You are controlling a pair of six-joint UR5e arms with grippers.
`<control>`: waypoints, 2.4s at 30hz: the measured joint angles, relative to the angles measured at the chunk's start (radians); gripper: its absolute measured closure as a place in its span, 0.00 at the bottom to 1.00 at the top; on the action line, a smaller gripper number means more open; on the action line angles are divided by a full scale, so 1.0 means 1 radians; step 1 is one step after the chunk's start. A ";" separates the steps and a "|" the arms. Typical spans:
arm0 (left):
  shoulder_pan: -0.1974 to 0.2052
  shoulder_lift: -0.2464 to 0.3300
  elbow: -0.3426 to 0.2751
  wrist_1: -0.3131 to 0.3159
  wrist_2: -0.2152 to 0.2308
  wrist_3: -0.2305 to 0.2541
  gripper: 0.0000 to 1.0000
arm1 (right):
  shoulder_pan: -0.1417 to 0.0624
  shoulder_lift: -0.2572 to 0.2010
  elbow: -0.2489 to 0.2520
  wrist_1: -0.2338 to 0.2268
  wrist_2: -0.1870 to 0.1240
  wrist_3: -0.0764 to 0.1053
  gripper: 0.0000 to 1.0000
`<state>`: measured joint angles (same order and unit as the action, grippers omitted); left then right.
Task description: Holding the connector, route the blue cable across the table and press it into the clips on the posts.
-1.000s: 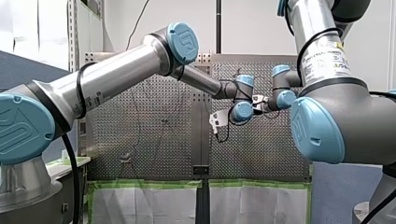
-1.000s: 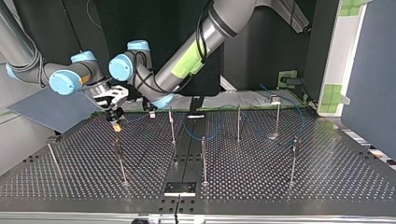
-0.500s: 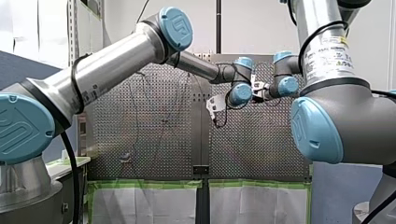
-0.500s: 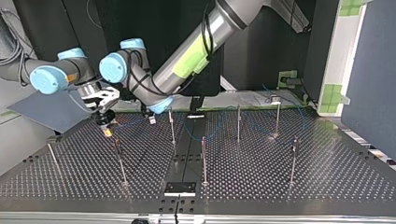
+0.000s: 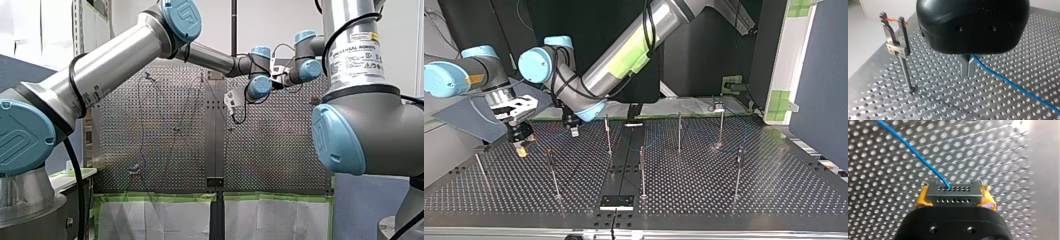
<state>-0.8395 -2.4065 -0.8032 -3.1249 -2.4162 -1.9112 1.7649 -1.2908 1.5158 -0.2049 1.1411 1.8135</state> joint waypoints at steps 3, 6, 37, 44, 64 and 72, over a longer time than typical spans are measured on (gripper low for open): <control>-0.008 0.008 0.000 -0.002 -0.002 -0.001 1.00 | 0.002 -0.027 -0.002 0.011 0.001 0.002 1.00; -0.015 0.011 0.000 -0.003 -0.004 -0.004 1.00 | 0.005 -0.054 -0.002 0.015 0.002 0.003 1.00; 0.059 0.054 0.004 0.126 0.071 0.026 1.00 | 0.005 -0.079 -0.002 0.009 0.009 0.001 1.00; 0.085 0.054 0.004 0.170 0.133 0.040 1.00 | 0.001 -0.060 -0.003 0.000 0.007 0.000 1.00; 0.126 0.050 0.004 0.180 0.194 0.055 0.95 | -0.042 -0.016 -0.033 -0.043 -0.022 0.005 1.00; 0.107 0.050 -0.004 0.144 0.208 0.045 0.29 | -0.050 -0.014 -0.035 -0.048 -0.029 0.002 1.00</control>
<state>-0.7327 -2.3564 -0.8074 -2.9805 -2.2078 -1.8658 1.7145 -1.3051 1.4812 -0.2530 1.1126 1.8153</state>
